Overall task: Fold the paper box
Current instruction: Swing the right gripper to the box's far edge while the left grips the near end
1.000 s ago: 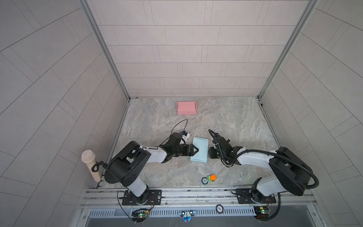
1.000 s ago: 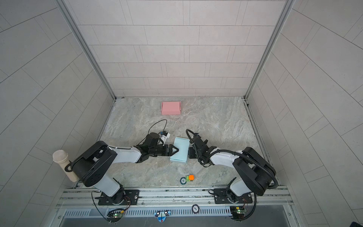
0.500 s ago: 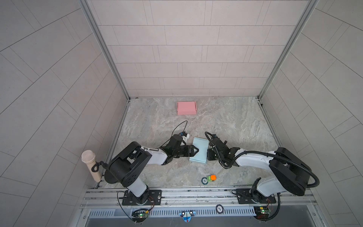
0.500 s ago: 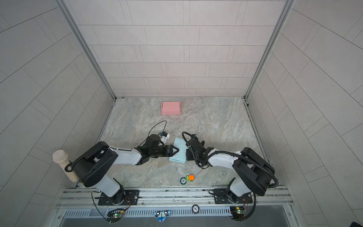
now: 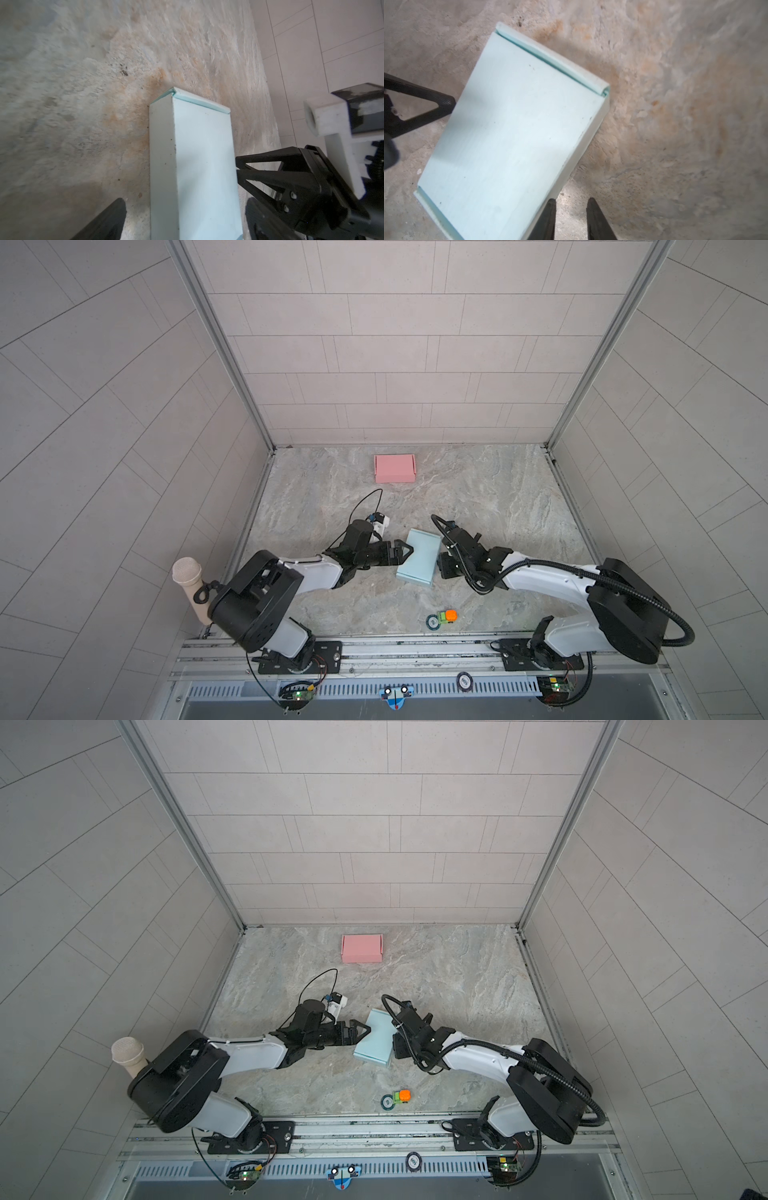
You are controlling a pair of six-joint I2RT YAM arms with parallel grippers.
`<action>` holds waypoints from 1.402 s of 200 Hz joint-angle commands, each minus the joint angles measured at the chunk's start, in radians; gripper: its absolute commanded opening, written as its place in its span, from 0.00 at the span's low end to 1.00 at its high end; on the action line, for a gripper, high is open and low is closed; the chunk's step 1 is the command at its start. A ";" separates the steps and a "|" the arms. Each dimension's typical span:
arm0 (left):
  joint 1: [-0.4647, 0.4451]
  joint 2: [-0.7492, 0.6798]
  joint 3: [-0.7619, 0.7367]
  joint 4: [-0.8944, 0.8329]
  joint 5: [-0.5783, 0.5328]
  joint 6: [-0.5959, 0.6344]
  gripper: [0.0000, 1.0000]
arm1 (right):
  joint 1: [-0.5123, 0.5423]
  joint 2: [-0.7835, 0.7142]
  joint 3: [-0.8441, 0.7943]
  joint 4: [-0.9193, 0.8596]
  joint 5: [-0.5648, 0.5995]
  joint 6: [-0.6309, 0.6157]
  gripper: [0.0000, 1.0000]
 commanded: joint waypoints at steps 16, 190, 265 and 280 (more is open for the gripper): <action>-0.019 -0.197 -0.078 -0.177 -0.093 0.052 1.00 | -0.076 -0.036 0.111 -0.153 -0.051 -0.165 0.62; -0.454 -0.159 -0.122 -0.006 -0.370 -0.186 0.90 | -0.149 0.427 0.516 -0.193 -0.233 -0.270 0.73; -0.452 -0.060 -0.062 0.025 -0.373 -0.173 0.84 | -0.158 0.344 0.391 -0.127 -0.247 -0.225 0.69; -0.446 -0.043 -0.051 0.027 -0.371 -0.169 0.83 | -0.165 0.315 0.371 -0.128 -0.248 -0.227 0.68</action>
